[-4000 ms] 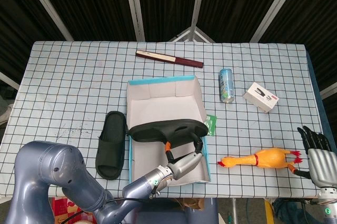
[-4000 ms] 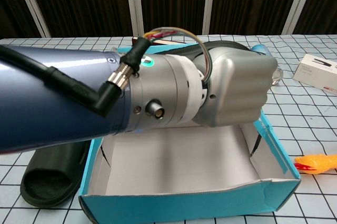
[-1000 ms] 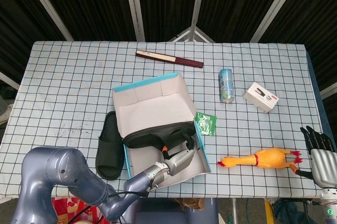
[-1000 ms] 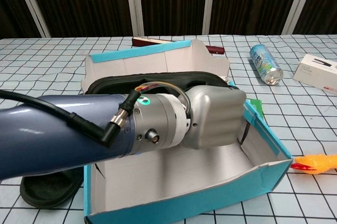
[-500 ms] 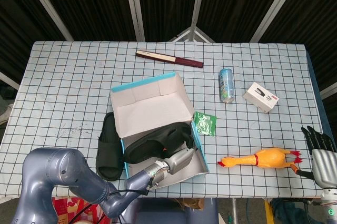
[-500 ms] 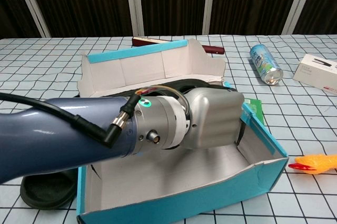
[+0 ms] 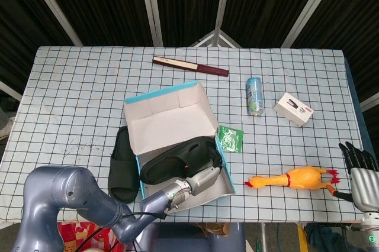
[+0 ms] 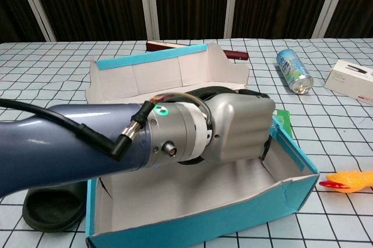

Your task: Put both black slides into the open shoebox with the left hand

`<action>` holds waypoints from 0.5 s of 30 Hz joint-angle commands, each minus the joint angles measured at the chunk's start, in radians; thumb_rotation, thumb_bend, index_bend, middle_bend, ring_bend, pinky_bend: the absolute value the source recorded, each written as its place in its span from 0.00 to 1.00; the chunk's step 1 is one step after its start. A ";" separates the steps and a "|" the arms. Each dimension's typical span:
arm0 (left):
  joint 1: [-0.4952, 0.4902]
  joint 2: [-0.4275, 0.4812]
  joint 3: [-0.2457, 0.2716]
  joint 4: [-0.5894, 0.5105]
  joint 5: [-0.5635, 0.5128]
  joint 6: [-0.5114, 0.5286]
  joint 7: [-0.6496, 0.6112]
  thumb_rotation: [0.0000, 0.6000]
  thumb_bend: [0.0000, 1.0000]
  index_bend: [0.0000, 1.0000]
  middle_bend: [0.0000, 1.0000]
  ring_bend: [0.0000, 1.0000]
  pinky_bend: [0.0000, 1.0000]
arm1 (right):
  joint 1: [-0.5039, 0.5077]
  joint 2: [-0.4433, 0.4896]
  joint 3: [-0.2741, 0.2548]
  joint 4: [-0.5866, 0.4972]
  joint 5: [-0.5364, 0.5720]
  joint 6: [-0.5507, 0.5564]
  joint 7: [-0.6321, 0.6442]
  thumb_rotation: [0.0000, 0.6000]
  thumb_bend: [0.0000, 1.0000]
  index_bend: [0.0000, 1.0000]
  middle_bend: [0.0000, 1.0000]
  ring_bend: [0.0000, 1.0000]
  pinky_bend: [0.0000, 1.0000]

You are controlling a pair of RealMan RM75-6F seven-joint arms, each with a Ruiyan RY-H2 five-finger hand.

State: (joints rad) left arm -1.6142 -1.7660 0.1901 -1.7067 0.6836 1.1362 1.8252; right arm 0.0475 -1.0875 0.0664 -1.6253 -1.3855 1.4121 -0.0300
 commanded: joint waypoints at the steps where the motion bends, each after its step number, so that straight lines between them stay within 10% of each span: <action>1: -0.002 0.011 -0.001 -0.010 0.010 0.011 0.012 1.00 0.36 0.02 0.19 0.14 0.29 | -0.001 0.001 0.000 -0.002 -0.001 0.001 0.000 1.00 0.16 0.00 0.05 0.09 0.07; 15: -0.011 0.076 -0.005 -0.102 -0.015 0.069 0.105 1.00 0.28 0.00 0.00 0.00 0.21 | 0.001 0.000 0.001 -0.005 0.003 -0.003 -0.005 1.00 0.16 0.00 0.05 0.09 0.07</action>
State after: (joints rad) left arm -1.6229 -1.6958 0.1845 -1.8020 0.6696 1.2008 1.9258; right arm 0.0486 -1.0875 0.0673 -1.6298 -1.3827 1.4093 -0.0351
